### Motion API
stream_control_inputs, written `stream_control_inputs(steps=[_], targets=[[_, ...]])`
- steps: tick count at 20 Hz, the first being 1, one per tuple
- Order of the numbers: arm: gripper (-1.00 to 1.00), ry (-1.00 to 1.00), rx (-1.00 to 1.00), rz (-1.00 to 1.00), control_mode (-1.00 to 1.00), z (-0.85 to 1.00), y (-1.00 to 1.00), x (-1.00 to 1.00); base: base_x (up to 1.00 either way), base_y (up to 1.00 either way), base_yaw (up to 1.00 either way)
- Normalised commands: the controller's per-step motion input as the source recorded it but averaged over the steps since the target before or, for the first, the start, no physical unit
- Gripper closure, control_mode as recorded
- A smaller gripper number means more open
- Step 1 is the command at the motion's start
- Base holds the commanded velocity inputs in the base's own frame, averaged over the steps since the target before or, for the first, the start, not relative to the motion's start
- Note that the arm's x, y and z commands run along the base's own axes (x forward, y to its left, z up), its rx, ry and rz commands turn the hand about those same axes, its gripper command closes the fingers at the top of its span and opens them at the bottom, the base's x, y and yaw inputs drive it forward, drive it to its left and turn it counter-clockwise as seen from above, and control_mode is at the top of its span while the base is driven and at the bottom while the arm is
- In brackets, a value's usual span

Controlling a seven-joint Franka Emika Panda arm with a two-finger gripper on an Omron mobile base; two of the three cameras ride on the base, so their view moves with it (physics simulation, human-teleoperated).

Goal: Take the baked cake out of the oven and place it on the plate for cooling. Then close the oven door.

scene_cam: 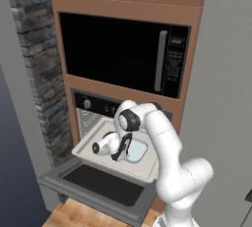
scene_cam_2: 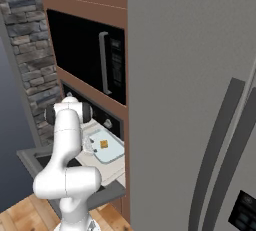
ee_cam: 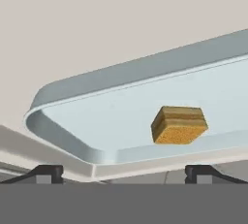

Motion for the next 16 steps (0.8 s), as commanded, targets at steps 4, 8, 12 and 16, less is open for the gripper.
stream_control_inputs(steps=[4,8,12,16], targets=[[-1.00,-0.12,-0.11,-0.24,-1.00,-0.01,0.01,0.36,0.00,0.00,0.00],[-1.00,0.00,-0.04,-0.19,-1.00,-0.01,0.00,0.55,0.00,0.00,0.00],[-1.00,0.01,-0.01,-0.12,-1.00,-0.03,0.00,0.46,0.00,0.00,0.00],[-1.00,0.00,-0.01,-0.06,-1.00,-0.39,0.00,0.15,0.00,0.00,0.00]])
